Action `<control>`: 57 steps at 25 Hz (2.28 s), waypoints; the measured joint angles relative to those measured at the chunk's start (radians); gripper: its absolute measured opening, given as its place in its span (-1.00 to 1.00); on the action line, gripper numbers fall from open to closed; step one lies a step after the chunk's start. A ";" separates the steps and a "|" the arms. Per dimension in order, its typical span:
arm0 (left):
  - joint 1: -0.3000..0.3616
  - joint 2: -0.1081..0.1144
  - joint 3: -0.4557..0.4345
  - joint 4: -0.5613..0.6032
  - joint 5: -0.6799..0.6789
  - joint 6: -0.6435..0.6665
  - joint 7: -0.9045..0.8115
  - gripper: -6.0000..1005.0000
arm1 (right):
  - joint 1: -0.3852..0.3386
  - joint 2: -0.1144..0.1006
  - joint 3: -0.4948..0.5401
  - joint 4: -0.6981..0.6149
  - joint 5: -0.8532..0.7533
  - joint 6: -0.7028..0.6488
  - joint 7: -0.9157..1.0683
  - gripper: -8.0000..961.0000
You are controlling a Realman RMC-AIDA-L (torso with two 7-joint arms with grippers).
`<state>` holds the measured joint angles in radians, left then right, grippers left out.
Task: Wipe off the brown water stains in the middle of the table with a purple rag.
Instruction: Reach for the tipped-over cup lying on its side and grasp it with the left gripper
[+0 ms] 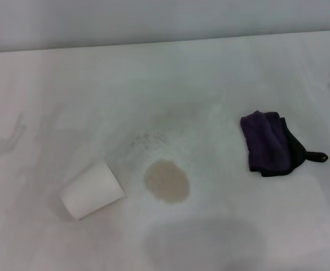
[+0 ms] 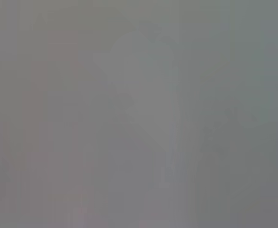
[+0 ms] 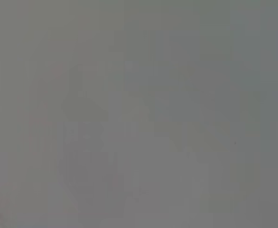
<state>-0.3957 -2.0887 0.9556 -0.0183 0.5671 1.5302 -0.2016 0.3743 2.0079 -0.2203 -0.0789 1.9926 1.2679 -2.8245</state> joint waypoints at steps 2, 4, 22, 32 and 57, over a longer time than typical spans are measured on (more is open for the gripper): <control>-0.004 0.005 0.000 0.003 0.000 -0.010 -0.081 0.78 | 0.000 0.000 0.000 -0.001 0.000 0.001 0.000 0.76; -0.006 0.014 0.010 0.018 0.010 -0.032 -0.162 0.78 | 0.000 -0.001 0.000 -0.006 0.000 0.004 0.000 0.76; 0.138 0.057 0.045 0.702 0.622 -0.340 -1.042 0.77 | 0.018 0.002 0.003 -0.003 0.007 0.010 0.002 0.76; 0.122 0.185 0.043 1.049 1.077 -0.156 -1.654 0.77 | 0.038 0.007 0.014 0.025 0.021 0.060 0.012 0.76; -0.197 0.120 0.162 1.130 1.741 0.125 -1.844 0.77 | 0.017 0.011 0.015 0.139 0.073 0.193 0.134 0.76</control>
<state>-0.5929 -1.9684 1.1177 1.1121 2.3084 1.6554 -2.0457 0.3915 2.0187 -0.2055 0.0602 2.0651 1.4605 -2.6901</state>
